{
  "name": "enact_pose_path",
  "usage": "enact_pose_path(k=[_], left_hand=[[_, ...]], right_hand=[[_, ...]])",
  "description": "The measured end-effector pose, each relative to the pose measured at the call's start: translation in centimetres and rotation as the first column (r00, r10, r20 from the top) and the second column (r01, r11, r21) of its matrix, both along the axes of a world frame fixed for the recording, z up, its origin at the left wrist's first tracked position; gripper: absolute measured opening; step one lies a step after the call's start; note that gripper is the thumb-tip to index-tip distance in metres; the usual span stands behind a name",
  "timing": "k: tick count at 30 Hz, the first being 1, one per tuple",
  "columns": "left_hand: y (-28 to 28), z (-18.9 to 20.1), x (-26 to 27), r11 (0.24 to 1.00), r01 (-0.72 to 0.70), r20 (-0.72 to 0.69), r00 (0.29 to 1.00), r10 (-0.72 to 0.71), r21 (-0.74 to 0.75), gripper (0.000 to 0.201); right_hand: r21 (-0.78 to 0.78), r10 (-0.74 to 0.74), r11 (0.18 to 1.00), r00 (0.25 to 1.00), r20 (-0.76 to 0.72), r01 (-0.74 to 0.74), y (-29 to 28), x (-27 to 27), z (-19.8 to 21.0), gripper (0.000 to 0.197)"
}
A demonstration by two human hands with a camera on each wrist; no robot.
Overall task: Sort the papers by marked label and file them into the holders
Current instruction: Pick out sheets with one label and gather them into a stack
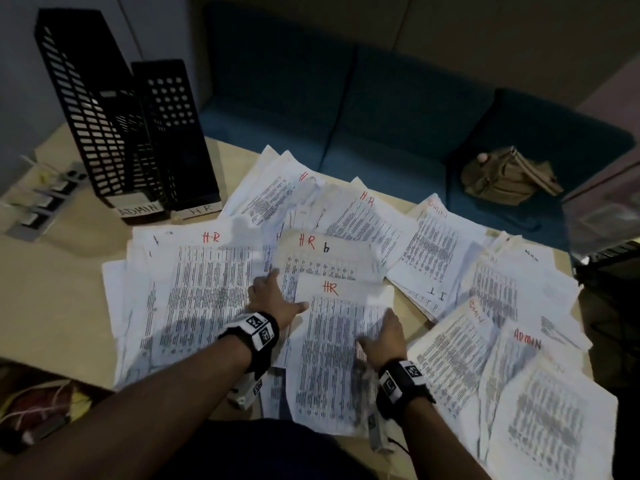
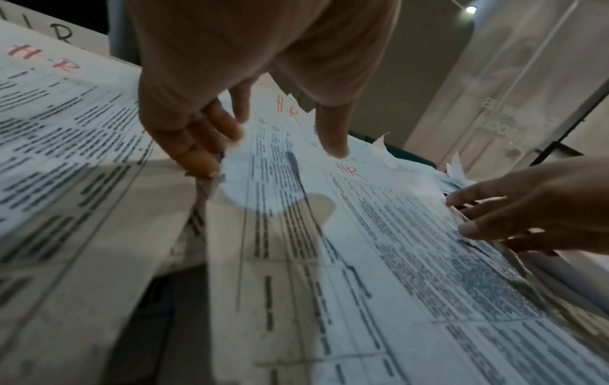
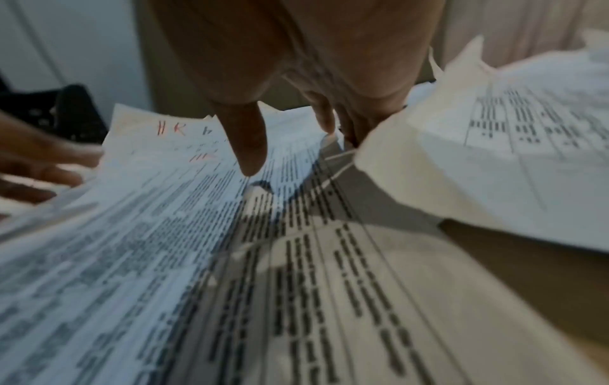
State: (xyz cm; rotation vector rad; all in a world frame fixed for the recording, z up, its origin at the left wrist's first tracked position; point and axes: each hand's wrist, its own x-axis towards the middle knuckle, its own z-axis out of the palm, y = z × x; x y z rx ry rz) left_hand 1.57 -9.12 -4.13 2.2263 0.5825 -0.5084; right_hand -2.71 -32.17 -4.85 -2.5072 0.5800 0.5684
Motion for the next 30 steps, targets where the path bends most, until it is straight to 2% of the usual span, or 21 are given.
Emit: enact_pose_path(k=[1,4,6,8,10,12,13,15,16,18,19,21,22,24,26,28,29,30], left_hand=[[-0.2,0.1,-0.1,1.0,-0.008,0.005,1.0,0.008,0.019,0.104],[-0.4,0.5,0.0,0.998,-0.06,0.025,0.998,0.059,0.01,0.108],[-0.3,0.6,0.2,0.991,-0.101,0.056,0.993,0.106,-0.088,0.108],[-0.2,1.1,0.1,0.958,-0.122,0.073,0.987,0.145,-0.258,0.098],[-0.1,1.8,-0.2,0.942,-0.029,0.045,0.998,0.047,-0.334,0.077],[0.3,2.3,-0.5,0.952,0.123,0.018,0.992,-0.123,-0.28,0.054],[0.4,2.6,-0.5,0.952,0.168,0.017,0.985,-0.169,-0.255,0.047],[1.3,3.4,-0.3,0.946,0.167,0.043,0.986,-0.162,-0.278,0.041],[1.9,3.8,-0.3,0.931,0.159,0.056,0.987,-0.149,-0.33,0.04],[3.5,4.6,-0.4,0.866,0.168,0.081,0.986,-0.147,-0.471,0.038],[4.3,4.9,-0.6,0.833,0.177,0.087,0.984,-0.154,-0.525,0.037],[6.1,5.3,-1.1,0.794,0.161,0.078,0.987,-0.143,-0.586,0.029],[7.1,5.4,-1.3,0.783,0.137,0.07,0.99,-0.119,-0.607,0.022],[8.9,5.3,-1.6,0.765,0.065,0.054,0.998,-0.04,-0.641,0.013],[10.6,4.7,-1.9,0.793,0.032,0.073,0.997,0.015,-0.608,0.013],[12.2,3.8,-2.2,0.838,0.02,0.056,0.998,0.013,-0.545,0.027],[12.8,3.3,-2.3,0.842,0.003,0.032,0.999,0.017,-0.54,0.032],[13.4,3.2,-2.4,0.839,-0.021,0.018,0.999,0.037,-0.544,0.035]], right_hand=[[0.019,-0.008,1.0,1.0,0.011,0.007,0.1,-0.1,0.1,0.089],[0.002,-0.051,0.999,0.983,0.175,0.052,0.5,-0.2,0.6,0.077],[0.021,-0.099,0.995,0.967,0.233,0.097,0.6,0.1,1.1,0.063],[0.158,-0.219,0.97,0.951,0.218,0.187,0.7,0.6,2.0,0.044],[0.229,-0.297,0.941,0.931,0.213,0.248,0.7,1.2,2.8,0.024],[0.264,-0.332,0.926,0.915,0.23,0.27,0.7,1.9,3.2,0.016],[0.253,-0.338,0.927,0.909,0.244,0.277,0.6,2.2,3.5,0.017],[0.196,-0.322,0.942,0.9,0.292,0.273,0.5,2.9,3.9,0.026],[0.2,-0.306,0.947,0.894,0.328,0.251,0.5,3.1,4.0,0.034],[0.31,-0.284,0.935,0.89,0.357,0.174,1.2,3.3,4.6,0.053],[0.406,-0.299,0.901,0.896,0.328,0.152,1.8,3.4,4.9,0.06],[0.603,-0.367,0.78,0.902,0.228,0.165,3.5,3.6,5.2,0.068],[0.649,-0.403,0.739,0.891,0.21,0.181,4.3,3.8,5.2,0.069],[0.663,-0.473,0.714,0.853,0.219,0.225,6.4,4.2,5.3,0.067],[0.609,-0.443,0.764,0.86,0.253,0.214,9.3,4.6,5.4,0.058],[0.456,-0.239,0.887,0.921,0.309,0.078,12.2,4.7,5.0,0.039],[0.395,-0.153,0.918,0.934,0.321,0.015,13.3,4.6,4.6,0.031],[0.375,-0.13,0.927,0.94,0.317,0.002,14.0,4.5,4.1,0.028]])
